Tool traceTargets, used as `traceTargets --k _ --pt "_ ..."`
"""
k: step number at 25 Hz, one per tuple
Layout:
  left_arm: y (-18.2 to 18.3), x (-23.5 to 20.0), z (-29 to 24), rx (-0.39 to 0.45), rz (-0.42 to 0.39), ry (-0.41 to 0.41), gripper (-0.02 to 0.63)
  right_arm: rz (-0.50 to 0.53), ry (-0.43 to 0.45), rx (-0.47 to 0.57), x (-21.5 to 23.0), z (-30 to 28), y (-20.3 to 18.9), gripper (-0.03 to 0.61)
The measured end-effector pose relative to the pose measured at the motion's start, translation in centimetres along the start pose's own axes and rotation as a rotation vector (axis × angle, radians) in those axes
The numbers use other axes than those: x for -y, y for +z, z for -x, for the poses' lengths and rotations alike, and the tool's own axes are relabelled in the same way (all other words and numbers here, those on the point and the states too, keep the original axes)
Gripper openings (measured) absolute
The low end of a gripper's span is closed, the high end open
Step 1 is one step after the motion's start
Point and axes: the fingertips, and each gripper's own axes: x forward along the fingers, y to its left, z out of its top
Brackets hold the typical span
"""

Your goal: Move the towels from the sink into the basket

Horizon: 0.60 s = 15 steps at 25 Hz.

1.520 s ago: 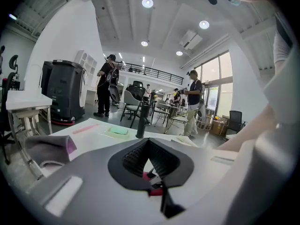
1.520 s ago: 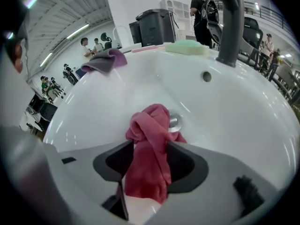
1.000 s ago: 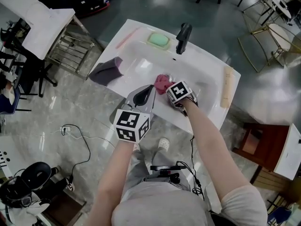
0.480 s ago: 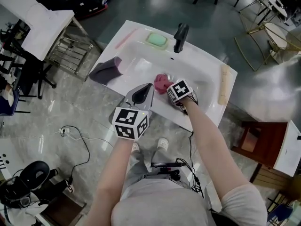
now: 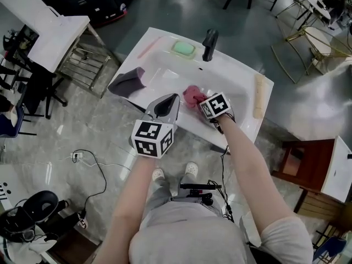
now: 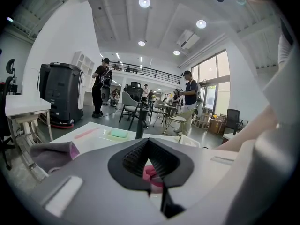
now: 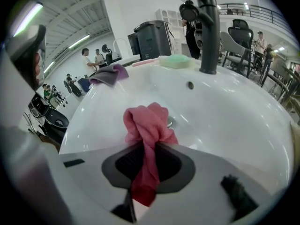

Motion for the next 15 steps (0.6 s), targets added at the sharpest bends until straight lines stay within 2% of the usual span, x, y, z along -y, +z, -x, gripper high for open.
traceTargets --k 7,15 --pt "1.2 0.7 0.9 0.017 -0.025 -0.026 0.006 0.023 -0.029 0.120 -1.0 2.8 1.7 0.075" --pt "2.4 1.2 1.7 0.040 -0.040 -0.048 0.006 0.096 -0.073 0.236 -2.8 6.1 3.7 0.075"
